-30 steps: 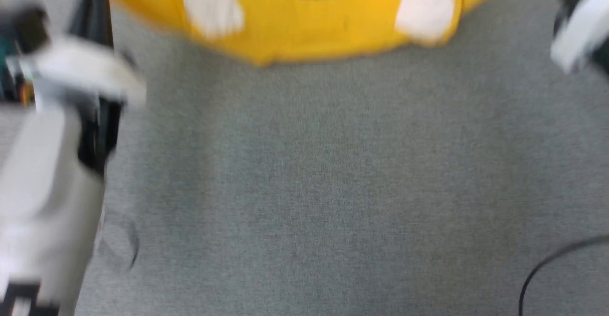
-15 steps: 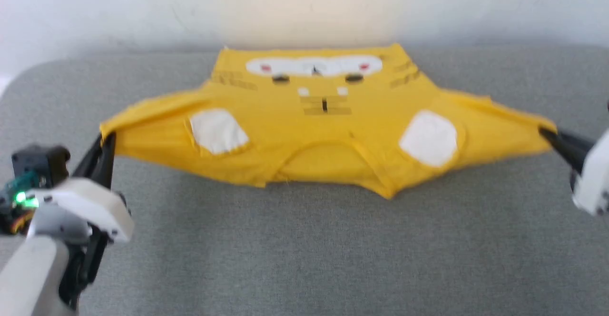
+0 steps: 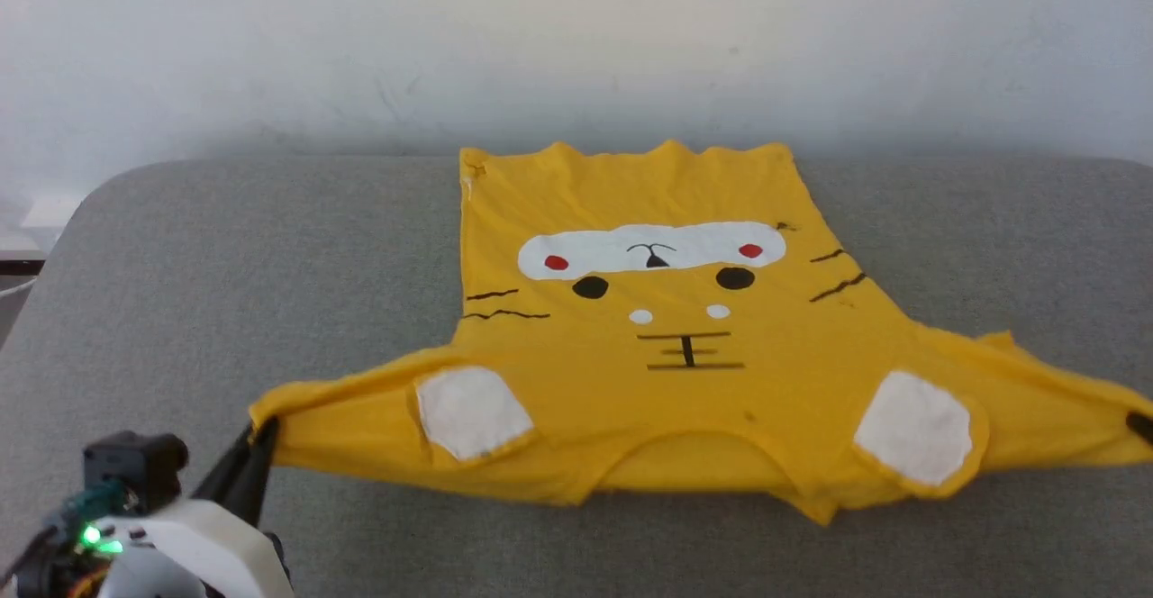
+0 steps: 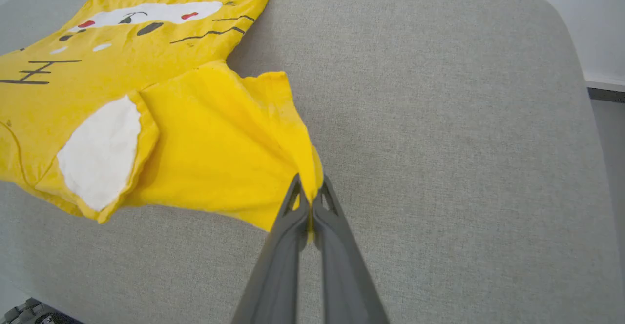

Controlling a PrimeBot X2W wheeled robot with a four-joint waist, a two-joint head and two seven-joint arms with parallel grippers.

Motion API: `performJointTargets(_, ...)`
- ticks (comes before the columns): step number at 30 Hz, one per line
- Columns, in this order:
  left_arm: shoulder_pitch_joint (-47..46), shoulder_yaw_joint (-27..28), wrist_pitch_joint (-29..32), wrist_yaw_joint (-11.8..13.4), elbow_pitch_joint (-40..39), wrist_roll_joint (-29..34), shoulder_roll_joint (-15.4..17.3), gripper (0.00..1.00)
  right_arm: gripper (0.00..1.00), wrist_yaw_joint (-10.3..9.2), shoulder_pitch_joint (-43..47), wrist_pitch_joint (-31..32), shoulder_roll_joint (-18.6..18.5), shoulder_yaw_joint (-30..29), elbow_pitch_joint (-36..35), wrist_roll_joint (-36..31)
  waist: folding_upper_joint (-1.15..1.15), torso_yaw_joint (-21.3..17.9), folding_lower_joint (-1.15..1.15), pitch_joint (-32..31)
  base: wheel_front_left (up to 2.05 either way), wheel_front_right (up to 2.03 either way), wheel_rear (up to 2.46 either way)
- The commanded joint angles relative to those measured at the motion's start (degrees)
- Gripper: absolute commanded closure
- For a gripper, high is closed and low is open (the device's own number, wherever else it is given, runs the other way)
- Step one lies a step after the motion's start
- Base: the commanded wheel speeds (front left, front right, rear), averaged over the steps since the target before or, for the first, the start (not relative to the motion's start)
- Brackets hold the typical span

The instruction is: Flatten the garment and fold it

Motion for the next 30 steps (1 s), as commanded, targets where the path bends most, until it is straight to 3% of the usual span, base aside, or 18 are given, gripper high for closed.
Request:
performJointTargets(1, 1.3, -0.4, 0.3, 0.5, -0.8, -0.2, -0.3, 1.00, 1.00, -0.12, 2.2, 1.0, 1.1, -1.3, -1.0, -1.0, 0.00, 0.2, 0.01, 0.4, 0.00, 0.00, 0.00)
performJointTargets(9, 4.6, -5.4, 1.4, 0.6, -0.1, -0.1, -3.6, 1.00, 1.00, -0.12, 10.7, 9.1, 10.7, -8.3, -5.8, -7.3, 0.00, 1.8, 0.01, 3.1, 0.00, 0.00, 0.00)
performJointTargets(17, 2.9, -9.2, 1.0, -1.4, 7.2, 1.2, -5.7, 1.00, 1.00, -0.12, 12.7, 14.4, 15.2, -11.3, -7.9, -14.1, 0.00, 4.2, 0.01, 6.5, 0.00, 0.00, 0.00)
performJointTargets(18, 2.4, -9.3, 0.7, -1.7, 7.6, 1.2, -6.1, 1.00, 0.96, -0.12, 12.0, 14.6, 15.7, -11.7, -8.1, -14.7, 0.00, 4.6, 0.01, 7.0, 0.00, 0.00, 0.00)
performJointTargets(19, 1.8, -9.5, 0.3, -2.0, 7.8, 1.2, -6.6, 1.00, 0.09, -0.12, 11.1, 14.6, 15.9, -11.7, -8.6, -15.3, 0.00, 5.0, 0.01, 7.5, 0.00, 0.00, 0.00)
performJointTargets(20, 1.2, -9.7, 0.1, -2.3, 7.8, 1.3, -6.9, 1.00, 0.00, -0.12, 10.1, 14.7, 16.1, -11.8, -9.1, -15.8, 0.00, 5.4, 0.01, 8.2, 0.00, 0.00, 0.00)
performJointTargets(26, -1.8, -11.1, -0.7, -3.2, 4.3, 2.0, -9.0, 1.00, 0.00, -0.12, -0.5, 15.6, 16.4, -11.6, -11.5, -16.6, 0.00, 8.5, 0.01, 13.5, 0.00, 0.00, 0.00)
performJointTargets(30, -3.1, -12.4, -0.7, -2.8, -0.3, 2.9, -10.4, 1.00, 0.00, -0.12, -11.6, 18.1, 16.7, -10.9, -9.4, -16.5, 0.00, 11.5, 0.01, 18.2, 0.00, 0.00, 0.00)
